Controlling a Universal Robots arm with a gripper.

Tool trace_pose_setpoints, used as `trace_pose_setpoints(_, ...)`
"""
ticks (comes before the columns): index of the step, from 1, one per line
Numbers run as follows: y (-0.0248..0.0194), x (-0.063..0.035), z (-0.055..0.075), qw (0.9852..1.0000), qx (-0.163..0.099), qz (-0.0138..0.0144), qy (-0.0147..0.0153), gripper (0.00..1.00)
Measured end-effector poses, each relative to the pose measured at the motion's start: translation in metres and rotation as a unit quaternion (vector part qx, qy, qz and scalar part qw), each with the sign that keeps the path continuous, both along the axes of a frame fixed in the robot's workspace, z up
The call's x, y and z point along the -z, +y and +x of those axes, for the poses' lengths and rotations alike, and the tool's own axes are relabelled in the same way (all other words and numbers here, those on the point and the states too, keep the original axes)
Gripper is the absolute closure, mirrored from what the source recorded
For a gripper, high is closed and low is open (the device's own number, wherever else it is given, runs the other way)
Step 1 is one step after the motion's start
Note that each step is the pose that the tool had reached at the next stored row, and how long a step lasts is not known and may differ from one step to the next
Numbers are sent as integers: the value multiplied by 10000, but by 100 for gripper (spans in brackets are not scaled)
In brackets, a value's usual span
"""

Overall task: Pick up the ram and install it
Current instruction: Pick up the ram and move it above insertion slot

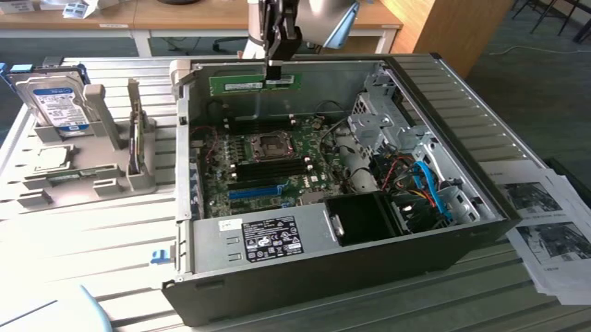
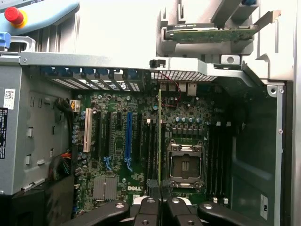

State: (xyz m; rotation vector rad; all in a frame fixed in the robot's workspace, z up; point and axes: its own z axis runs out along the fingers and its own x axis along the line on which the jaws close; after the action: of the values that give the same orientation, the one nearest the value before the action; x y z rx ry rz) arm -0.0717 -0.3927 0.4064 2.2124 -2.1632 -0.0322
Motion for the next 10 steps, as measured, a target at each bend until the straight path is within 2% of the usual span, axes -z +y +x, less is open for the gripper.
trace_pose_setpoints(10,0,18,0,10000,0,0,0,89)
